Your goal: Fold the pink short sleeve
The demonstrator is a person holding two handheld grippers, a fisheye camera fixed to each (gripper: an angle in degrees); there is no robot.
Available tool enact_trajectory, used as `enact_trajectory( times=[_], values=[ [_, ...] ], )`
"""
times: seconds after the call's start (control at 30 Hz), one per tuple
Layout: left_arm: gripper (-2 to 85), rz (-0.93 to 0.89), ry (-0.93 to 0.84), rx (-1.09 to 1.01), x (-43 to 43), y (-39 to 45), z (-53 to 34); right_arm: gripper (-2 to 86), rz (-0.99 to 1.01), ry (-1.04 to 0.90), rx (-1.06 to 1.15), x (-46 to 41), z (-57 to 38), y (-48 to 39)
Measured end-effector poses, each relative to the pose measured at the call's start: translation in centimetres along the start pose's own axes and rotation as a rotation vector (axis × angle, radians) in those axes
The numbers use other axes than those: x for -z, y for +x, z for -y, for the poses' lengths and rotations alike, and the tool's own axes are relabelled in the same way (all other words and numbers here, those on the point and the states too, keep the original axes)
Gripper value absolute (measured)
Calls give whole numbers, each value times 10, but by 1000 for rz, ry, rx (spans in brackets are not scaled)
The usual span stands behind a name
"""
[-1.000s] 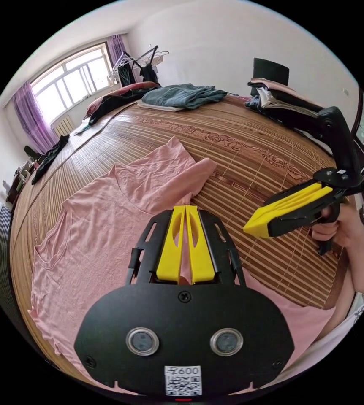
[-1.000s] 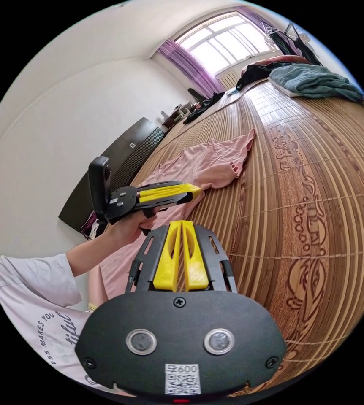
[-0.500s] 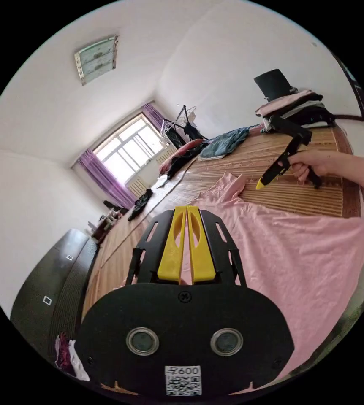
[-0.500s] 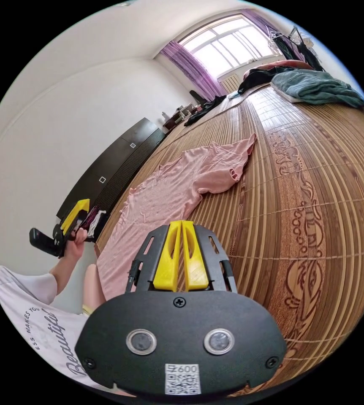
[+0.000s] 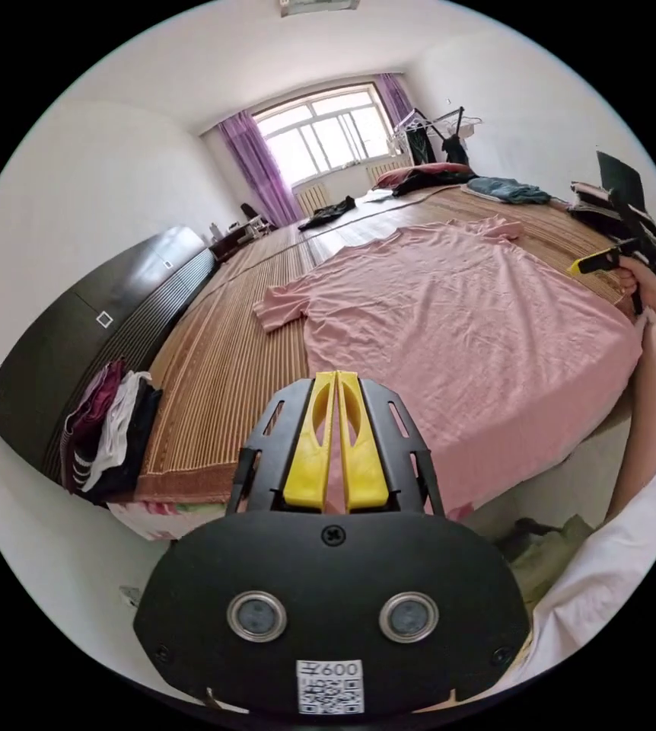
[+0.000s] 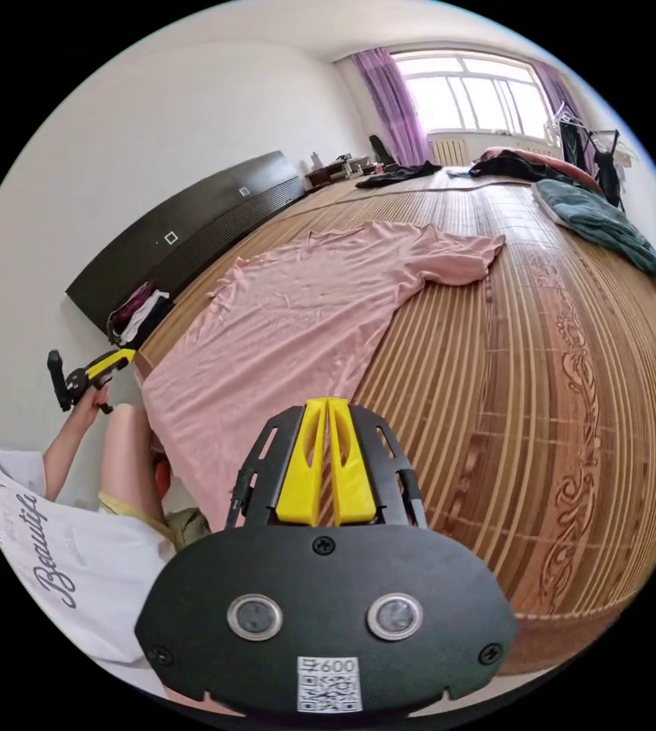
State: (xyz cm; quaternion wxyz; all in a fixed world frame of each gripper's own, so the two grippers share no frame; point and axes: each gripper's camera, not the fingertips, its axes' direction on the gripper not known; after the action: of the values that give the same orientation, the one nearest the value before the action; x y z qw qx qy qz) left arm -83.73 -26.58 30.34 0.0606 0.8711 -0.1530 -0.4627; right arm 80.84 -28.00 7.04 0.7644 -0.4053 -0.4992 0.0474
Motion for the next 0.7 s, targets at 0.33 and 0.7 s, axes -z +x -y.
enact_trajectory(
  times=[0.33, 0.7],
  values=[
    [8, -221, -142, 220, 4, -61, 9, -9, -250, -17, -216, -35, -116, 34],
    [4, -154, 227, 369, 163, -96, 46, -8, -85, 431, -134, -69, -129, -16]
  ],
)
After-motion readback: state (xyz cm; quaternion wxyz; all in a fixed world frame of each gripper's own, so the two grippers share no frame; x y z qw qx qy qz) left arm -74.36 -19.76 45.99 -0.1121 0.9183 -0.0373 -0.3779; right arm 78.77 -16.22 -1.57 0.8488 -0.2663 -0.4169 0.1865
